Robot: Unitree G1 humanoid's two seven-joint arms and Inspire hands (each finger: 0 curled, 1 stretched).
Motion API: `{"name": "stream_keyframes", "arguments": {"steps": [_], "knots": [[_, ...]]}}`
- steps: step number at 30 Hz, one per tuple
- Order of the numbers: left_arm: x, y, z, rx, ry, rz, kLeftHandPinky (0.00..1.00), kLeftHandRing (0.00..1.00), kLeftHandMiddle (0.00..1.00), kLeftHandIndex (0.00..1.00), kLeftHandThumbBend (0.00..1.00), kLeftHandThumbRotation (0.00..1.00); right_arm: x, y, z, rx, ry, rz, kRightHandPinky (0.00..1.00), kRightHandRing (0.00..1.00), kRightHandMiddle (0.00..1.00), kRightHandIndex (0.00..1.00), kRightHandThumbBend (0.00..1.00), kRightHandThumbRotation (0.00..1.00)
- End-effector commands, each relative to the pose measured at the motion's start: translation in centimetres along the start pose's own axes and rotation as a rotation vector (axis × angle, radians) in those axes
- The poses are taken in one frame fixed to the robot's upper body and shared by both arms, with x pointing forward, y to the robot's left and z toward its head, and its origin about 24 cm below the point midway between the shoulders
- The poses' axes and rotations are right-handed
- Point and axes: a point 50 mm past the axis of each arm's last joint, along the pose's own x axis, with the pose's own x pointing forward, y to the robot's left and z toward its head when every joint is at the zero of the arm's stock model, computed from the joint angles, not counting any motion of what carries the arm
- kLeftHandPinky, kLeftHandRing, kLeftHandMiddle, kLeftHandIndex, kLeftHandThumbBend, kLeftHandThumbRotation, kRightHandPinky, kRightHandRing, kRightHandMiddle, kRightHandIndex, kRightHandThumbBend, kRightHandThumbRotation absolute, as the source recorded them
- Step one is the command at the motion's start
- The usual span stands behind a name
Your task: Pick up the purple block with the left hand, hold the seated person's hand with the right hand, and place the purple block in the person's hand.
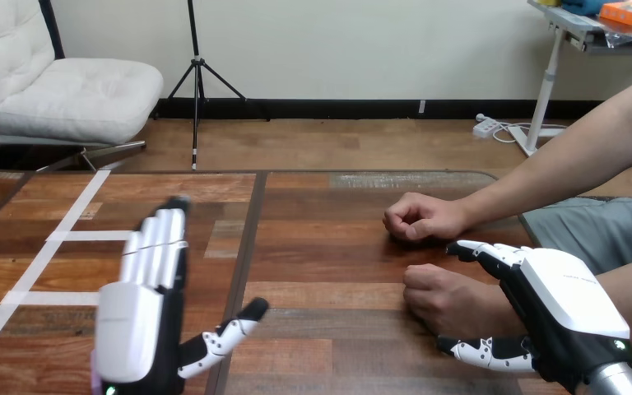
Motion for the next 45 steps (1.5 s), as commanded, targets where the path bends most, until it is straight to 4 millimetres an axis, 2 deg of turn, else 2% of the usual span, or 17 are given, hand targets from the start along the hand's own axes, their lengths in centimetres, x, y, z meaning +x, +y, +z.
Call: {"name": "stream_keyframes", "arguments": {"steps": [1,12,23,29,45], "knots": [[5.7,-0.6,2.4,-0.044,-0.166,-0.079,0.97,0.97,0.98,1.00,0.67,0.92,0.8,-0.9,0.6,-0.026,-0.044,-0.028,0.92,0.88,0.83,0.83,0.70,0.23],[5.1,1.4,2.8,0.054,-0.201,-0.294,1.00,1.00,1.00,1.00,0.68,0.99,0.8,-0.9,0.7,-0.026,-0.046,-0.029,0.92,0.88,0.83,0.83,0.70,0.22],[4.6,3.1,3.7,0.096,-0.193,-0.358,1.00,0.99,0.99,0.97,0.69,1.00,0.8,-0.8,0.7,-0.035,-0.048,-0.027,0.91,0.87,0.83,0.83,0.70,0.22],[4.4,3.7,4.1,0.097,-0.196,-0.320,1.00,1.00,0.99,0.98,0.68,1.00,0.8,-0.8,0.8,-0.031,-0.043,-0.025,0.92,0.87,0.83,0.83,0.70,0.22],[4.3,4.5,4.7,0.025,-0.204,-0.047,1.00,1.00,1.00,1.00,0.65,0.98,0.9,-0.8,0.7,-0.026,-0.041,-0.024,0.92,0.88,0.83,0.83,0.69,0.22]]}}
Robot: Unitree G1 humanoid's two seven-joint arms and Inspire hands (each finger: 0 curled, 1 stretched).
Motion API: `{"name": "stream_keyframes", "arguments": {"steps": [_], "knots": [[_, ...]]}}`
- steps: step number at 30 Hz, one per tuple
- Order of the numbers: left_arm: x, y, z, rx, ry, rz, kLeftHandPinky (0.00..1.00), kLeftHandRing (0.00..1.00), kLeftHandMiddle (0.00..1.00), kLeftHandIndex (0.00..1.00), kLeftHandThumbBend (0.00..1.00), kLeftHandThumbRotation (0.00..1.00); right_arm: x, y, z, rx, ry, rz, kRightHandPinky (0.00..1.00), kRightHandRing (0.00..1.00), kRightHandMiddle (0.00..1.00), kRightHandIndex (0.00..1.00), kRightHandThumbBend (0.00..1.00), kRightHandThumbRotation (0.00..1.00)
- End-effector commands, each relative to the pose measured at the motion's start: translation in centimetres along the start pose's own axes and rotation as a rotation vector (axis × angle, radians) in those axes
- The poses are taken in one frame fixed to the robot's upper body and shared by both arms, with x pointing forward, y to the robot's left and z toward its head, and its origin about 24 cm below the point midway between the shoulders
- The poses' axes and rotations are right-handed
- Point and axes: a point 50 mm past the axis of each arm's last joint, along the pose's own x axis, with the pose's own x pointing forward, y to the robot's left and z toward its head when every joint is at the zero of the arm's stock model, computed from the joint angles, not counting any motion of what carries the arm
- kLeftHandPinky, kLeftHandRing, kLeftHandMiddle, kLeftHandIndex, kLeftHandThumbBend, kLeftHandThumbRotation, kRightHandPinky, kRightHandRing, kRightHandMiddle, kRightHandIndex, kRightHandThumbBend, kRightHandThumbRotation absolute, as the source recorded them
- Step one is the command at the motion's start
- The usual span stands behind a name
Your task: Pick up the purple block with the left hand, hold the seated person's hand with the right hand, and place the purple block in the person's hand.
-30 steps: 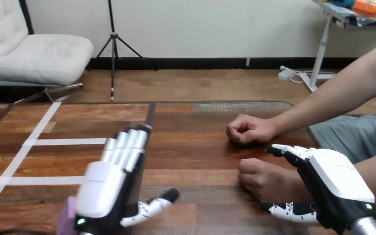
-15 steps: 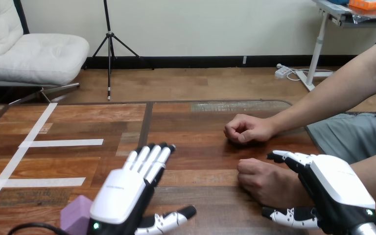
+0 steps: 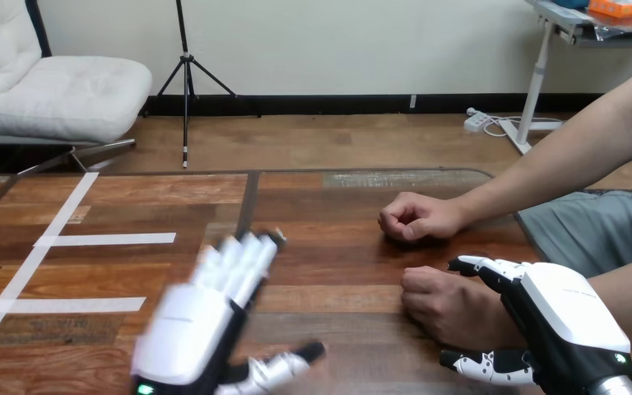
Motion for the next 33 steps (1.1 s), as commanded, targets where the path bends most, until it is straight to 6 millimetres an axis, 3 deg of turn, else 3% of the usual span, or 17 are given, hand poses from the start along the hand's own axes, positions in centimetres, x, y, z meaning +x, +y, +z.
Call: {"name": "stream_keyframes", "arguments": {"steps": [1,13,33], "knots": [[3.12,4.32,0.22,0.035,-0.091,0.307,1.00,1.00,1.00,1.00,0.65,0.97,1.59,-1.50,1.05,-0.035,-0.064,-0.055,0.92,0.88,0.83,0.83,0.69,0.22],[3.15,4.37,0.01,0.040,-0.103,0.401,1.00,1.00,1.00,1.00,0.61,0.97,1.66,-1.55,1.06,-0.037,-0.066,-0.061,0.92,0.88,0.83,0.83,0.69,0.21],[3.24,4.19,-0.25,0.041,-0.105,0.392,1.00,1.00,1.00,1.00,0.60,0.99,1.71,-1.63,1.04,-0.044,-0.070,-0.065,0.92,0.87,0.83,0.83,0.68,0.24]]}}
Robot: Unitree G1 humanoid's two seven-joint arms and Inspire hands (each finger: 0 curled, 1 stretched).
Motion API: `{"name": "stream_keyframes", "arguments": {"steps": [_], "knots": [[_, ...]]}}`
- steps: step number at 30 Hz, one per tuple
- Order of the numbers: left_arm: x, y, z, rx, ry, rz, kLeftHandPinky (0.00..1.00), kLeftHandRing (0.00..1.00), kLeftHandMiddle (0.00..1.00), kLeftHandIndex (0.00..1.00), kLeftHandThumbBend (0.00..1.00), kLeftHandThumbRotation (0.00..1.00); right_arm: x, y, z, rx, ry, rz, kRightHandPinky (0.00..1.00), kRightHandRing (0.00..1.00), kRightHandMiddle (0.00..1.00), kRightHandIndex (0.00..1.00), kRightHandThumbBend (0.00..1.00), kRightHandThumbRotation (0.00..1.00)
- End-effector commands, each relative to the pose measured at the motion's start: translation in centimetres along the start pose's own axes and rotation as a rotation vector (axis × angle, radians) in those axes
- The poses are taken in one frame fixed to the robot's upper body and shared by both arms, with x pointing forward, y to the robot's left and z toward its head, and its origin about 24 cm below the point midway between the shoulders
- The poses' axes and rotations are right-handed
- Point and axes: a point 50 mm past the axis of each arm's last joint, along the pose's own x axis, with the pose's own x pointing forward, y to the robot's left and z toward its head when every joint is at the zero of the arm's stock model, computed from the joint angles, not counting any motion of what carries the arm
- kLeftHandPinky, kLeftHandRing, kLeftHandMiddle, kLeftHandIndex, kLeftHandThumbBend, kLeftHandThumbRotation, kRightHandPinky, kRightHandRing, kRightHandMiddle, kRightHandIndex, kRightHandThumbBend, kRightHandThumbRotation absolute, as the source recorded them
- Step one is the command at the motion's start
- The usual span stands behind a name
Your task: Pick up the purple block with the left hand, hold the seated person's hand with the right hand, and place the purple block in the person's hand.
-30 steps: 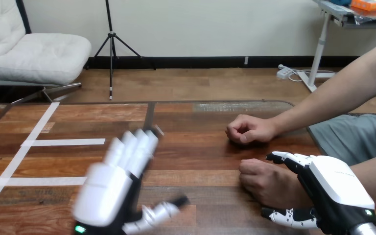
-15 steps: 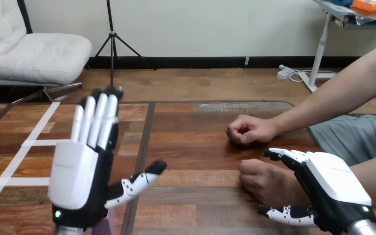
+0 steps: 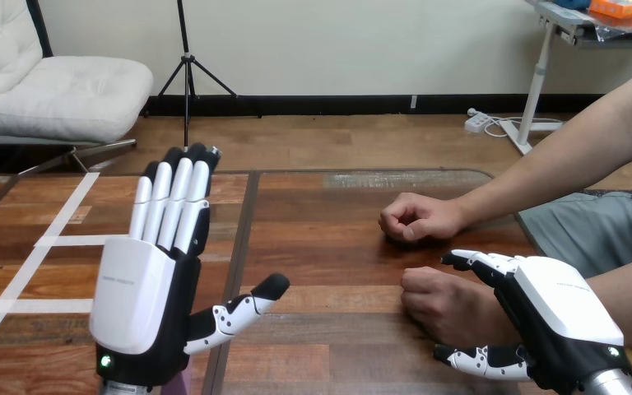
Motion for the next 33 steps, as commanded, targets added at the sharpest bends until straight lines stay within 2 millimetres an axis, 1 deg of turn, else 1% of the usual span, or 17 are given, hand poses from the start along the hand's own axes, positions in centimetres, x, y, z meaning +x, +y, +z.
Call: {"name": "stream_keyframes", "arguments": {"steps": [1,12,17,20,24,25,27,30,32,33], "knots": [[1.4,0.1,-0.1,0.001,-0.036,0.030,1.00,1.00,1.00,1.00,0.60,0.99,1.3,-1.5,0.6,-0.041,-0.049,-0.060,0.92,0.87,0.83,0.83,0.68,0.24],[1.5,0.3,0.0,-0.011,-0.044,0.025,1.00,1.00,1.00,1.00,0.61,0.99,1.3,-1.6,0.6,-0.042,-0.045,-0.061,0.92,0.88,0.83,0.83,0.68,0.25],[1.5,0.5,0.1,-0.044,-0.054,-0.007,1.00,1.00,1.00,1.00,0.63,0.96,1.2,-1.6,0.7,-0.038,-0.041,-0.060,0.92,0.88,0.83,0.83,0.68,0.24],[1.4,1.0,0.0,-0.039,-0.059,-0.071,1.00,1.00,1.00,1.00,0.65,0.96,1.2,-1.6,0.7,-0.036,-0.042,-0.062,0.92,0.88,0.83,0.83,0.68,0.25],[1.3,2.5,0.0,-0.008,-0.030,-0.282,1.00,1.00,1.00,1.00,0.69,0.97,1.2,-1.6,0.7,-0.038,-0.042,-0.060,0.92,0.88,0.83,0.83,0.68,0.25],[1.3,2.9,0.1,-0.003,-0.024,-0.324,1.00,1.00,1.00,1.00,0.72,0.96,1.2,-1.6,0.7,-0.038,-0.041,-0.059,0.92,0.88,0.83,0.83,0.68,0.25],[1.3,3.5,0.2,0.011,-0.019,-0.388,1.00,0.99,1.00,0.99,0.74,0.95,1.2,-1.6,0.7,-0.037,-0.041,-0.058,0.92,0.88,0.83,0.83,0.68,0.25],[1.3,4.3,0.3,0.040,-0.020,-0.436,0.98,0.96,0.98,0.96,0.75,0.89,1.2,-1.6,0.6,-0.036,-0.042,-0.058,0.92,0.88,0.83,0.83,0.68,0.25],[1.3,4.6,0.3,0.055,-0.019,-0.454,0.96,0.94,0.96,0.94,0.76,0.83,1.2,-1.6,0.6,-0.037,-0.042,-0.058,0.92,0.88,0.83,0.83,0.68,0.25],[1.3,4.9,0.4,0.070,-0.013,-0.470,0.95,0.93,0.95,0.93,0.77,0.78,1.2,-1.6,0.6,-0.038,-0.042,-0.058,0.92,0.88,0.83,0.83,0.68,0.26]]}}
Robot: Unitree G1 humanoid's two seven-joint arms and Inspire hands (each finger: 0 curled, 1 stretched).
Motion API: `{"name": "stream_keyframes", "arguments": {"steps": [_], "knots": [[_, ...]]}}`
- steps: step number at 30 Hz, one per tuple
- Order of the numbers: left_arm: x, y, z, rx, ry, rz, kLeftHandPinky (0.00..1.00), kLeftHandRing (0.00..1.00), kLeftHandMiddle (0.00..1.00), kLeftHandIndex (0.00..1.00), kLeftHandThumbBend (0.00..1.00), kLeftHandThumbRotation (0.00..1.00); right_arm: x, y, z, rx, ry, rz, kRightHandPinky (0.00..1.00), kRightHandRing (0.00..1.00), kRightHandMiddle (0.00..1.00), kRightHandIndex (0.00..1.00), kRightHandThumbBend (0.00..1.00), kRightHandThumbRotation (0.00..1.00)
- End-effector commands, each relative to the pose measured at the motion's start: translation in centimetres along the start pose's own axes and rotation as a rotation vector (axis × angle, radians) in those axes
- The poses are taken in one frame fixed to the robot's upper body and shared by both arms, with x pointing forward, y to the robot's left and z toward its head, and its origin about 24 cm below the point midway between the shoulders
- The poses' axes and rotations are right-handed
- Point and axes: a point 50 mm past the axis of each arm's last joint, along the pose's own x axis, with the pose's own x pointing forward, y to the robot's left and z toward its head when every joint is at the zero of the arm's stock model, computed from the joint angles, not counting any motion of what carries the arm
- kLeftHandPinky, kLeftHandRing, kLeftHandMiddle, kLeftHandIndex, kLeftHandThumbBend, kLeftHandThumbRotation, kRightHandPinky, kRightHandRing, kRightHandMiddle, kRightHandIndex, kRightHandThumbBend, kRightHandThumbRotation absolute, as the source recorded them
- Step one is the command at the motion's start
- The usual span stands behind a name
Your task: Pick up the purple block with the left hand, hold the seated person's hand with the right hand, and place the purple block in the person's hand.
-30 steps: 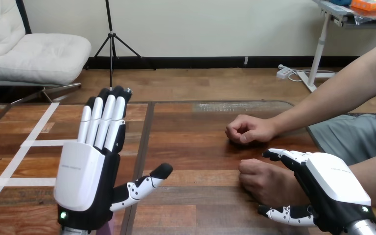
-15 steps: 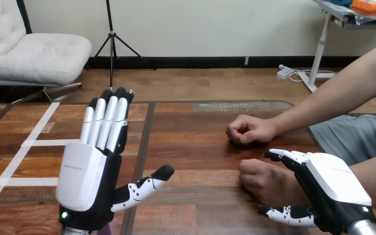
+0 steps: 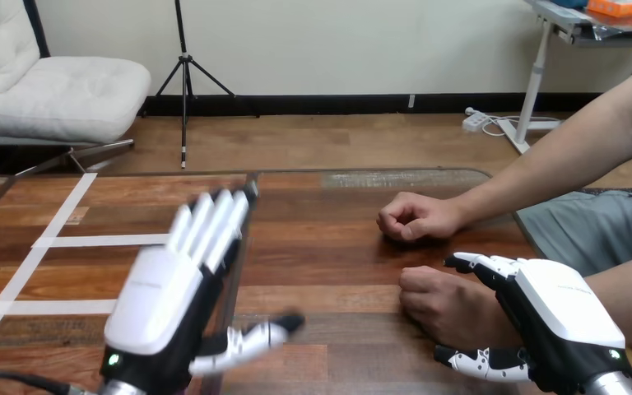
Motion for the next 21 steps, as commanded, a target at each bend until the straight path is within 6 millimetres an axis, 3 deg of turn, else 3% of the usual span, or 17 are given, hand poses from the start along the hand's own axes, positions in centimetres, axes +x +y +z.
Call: {"name": "stream_keyframes", "arguments": {"steps": [1,7,21], "knots": [[0.3,4.7,0.6,0.114,-0.023,-0.117,0.95,0.93,0.95,0.93,0.77,0.78,1.4,-1.7,0.8,-0.028,-0.056,-0.065,0.92,0.88,0.83,0.83,0.68,0.26],[-0.1,5.3,0.9,0.149,0.007,-0.143,0.93,0.92,0.94,0.91,0.78,0.67,1.4,-1.7,0.7,-0.027,-0.054,-0.063,0.92,0.88,0.83,0.83,0.68,0.26],[-0.6,6.0,1.0,0.196,0.051,-0.121,0.97,0.93,0.95,0.93,0.77,0.66,1.4,-1.5,0.7,-0.028,-0.051,-0.056,0.92,0.88,0.83,0.83,0.68,0.25]]}}
